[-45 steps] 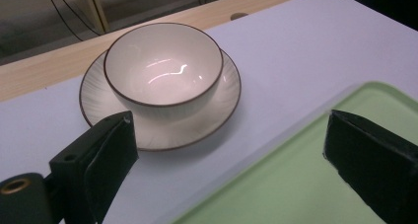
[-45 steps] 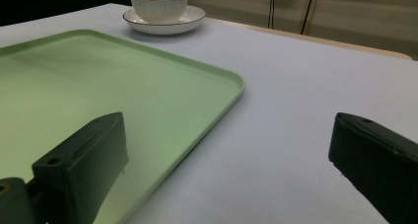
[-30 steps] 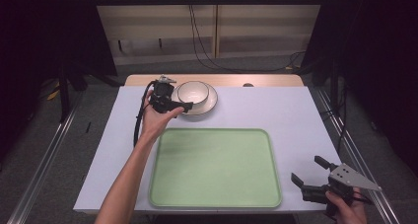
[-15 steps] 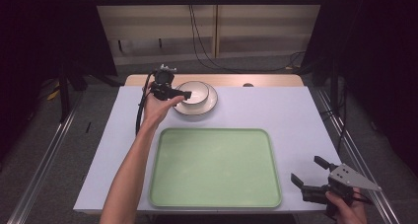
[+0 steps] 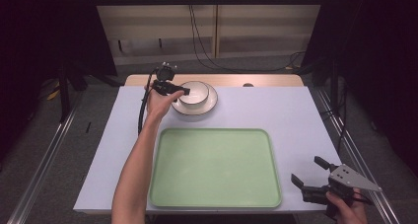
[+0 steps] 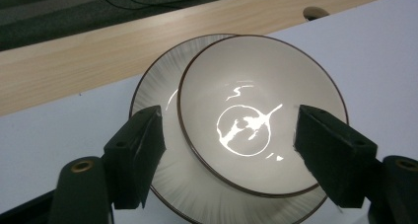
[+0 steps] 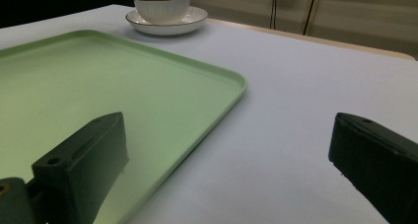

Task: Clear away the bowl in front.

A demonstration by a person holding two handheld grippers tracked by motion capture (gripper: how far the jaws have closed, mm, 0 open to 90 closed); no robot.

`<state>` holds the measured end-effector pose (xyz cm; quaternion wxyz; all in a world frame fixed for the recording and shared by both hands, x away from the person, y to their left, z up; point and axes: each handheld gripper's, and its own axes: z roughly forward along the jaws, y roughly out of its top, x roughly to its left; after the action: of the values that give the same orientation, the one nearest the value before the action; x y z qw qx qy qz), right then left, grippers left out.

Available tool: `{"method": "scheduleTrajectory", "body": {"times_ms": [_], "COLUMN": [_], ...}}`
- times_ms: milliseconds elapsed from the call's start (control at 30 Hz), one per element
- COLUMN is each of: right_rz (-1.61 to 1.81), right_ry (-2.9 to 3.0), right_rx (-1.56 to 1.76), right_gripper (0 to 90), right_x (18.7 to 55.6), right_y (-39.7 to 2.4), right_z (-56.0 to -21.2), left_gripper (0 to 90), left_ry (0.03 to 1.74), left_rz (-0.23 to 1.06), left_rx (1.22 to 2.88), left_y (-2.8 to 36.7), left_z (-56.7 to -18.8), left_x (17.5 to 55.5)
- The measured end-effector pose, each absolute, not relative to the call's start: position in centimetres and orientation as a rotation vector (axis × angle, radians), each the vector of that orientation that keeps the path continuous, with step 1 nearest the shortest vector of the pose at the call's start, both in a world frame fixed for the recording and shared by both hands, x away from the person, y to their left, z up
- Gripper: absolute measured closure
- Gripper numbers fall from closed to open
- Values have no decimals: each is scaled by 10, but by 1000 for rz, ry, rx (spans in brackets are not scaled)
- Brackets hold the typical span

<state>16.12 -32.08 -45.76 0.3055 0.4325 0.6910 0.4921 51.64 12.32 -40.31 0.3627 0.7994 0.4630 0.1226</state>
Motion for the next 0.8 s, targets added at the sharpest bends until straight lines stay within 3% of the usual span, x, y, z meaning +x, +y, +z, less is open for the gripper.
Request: {"method": "scheduleTrajectory", "body": {"times_ms": [500,800], "right_rz": [1308,1308], "right_ry": [1831,1832], "right_rx": [1143,1144], "right_gripper": [9,9], "right_x": [160,160], "right_y": [-322,-322], "right_z": [-458,-458], "left_gripper": [405,595], "left_ry": [1296,1386], "left_rz": [244,185], "left_rx": [2122,2082], "left_y": [118,120], "left_z": [-430,-438], "left_x": [532,539]}}
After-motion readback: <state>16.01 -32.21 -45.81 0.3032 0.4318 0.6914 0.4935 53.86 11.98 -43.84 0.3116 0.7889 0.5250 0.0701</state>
